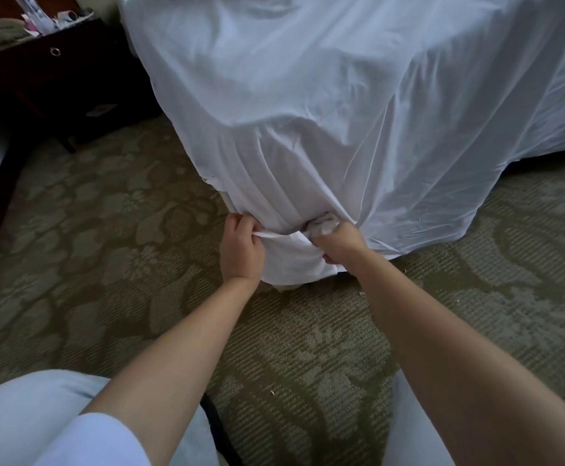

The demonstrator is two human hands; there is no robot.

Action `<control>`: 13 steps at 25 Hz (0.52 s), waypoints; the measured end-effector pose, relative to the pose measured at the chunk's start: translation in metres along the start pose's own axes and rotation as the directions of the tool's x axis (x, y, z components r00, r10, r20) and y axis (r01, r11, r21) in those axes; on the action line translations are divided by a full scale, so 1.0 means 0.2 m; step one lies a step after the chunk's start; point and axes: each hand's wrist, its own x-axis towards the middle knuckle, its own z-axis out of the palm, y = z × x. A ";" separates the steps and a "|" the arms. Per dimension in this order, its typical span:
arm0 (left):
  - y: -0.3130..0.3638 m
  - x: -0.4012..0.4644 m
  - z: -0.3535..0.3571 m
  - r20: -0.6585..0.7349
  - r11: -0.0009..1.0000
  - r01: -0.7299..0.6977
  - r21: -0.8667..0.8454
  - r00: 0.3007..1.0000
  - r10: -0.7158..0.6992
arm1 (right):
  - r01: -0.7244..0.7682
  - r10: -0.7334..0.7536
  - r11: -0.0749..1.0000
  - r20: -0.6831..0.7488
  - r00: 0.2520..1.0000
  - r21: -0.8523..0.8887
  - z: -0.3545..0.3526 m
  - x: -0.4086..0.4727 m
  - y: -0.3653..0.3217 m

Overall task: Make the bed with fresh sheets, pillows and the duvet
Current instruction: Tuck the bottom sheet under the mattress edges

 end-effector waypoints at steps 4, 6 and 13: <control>-0.05 -0.04 0.02 0.058 0.996 0.076 -0.046 0.996 -0.073 | -0.180 0.187 0.843 0.037 0.982 0.507 0.05 0.02 0.01; -0.08 -0.03 0.04 0.150 0.967 0.242 -0.075 0.962 -0.228 | -0.274 0.285 0.693 0.096 0.954 0.667 0.06 0.01 0.02; -0.08 -0.03 0.09 0.459 0.528 0.785 -0.325 0.619 -0.638 | -0.289 0.276 0.286 0.210 0.938 0.914 0.11 -0.02 -0.06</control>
